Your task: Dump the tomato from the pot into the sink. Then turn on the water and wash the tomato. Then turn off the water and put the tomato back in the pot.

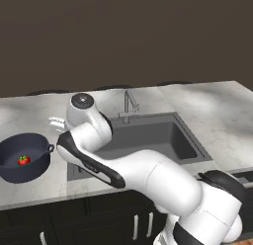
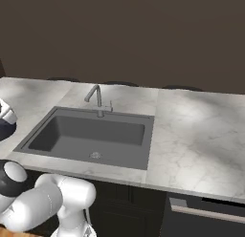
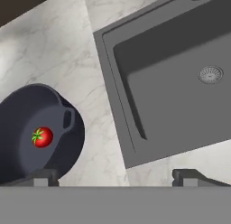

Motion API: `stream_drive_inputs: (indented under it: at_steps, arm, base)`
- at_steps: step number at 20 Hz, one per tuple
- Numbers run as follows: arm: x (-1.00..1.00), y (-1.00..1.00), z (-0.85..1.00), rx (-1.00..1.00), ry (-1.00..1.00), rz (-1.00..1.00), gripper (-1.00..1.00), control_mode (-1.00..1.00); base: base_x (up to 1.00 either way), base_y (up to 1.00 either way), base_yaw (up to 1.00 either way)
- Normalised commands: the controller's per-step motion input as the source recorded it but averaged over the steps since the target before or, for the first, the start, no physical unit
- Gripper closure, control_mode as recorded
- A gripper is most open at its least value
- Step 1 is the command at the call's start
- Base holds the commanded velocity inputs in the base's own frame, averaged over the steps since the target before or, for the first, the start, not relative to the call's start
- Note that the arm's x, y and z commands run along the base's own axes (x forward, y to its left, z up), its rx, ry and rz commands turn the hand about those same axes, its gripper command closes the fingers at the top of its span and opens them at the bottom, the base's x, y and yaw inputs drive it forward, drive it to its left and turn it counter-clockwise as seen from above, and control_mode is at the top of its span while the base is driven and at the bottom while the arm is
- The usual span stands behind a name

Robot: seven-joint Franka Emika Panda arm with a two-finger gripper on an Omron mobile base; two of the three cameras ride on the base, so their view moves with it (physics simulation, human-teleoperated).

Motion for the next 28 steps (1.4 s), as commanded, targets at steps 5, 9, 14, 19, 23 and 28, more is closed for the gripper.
stream_drive_inputs:
  at_steps: [5,9,14,19,23,28]
  arm:
    - [0.32,0.21,0.0,0.0,0.09,-0.05,-1.0,-1.0]
    - [0.31,0.27,0.0,0.0,0.17,-0.02,-1.0,-1.0]
    - [0.2,0.25,-0.05,0.0,0.24,0.0,-1.0,-1.0]
    - [0.1,0.28,-0.13,0.0,0.19,0.0,-1.0,-1.0]
    - [0.05,0.28,-0.27,0.0,0.11,0.0,-1.0,-1.0]
    - [0.01,0.21,-0.38,0.0,0.01,0.0,-1.0,-1.0]
  base:
    - [0.0,0.0,0.0]
    - [0.0,0.0,0.0]
    - [0.0,0.0,0.0]
    - [0.0,0.0,0.0]
    - [0.0,0.0,0.0]
    - [0.0,0.0,0.0]
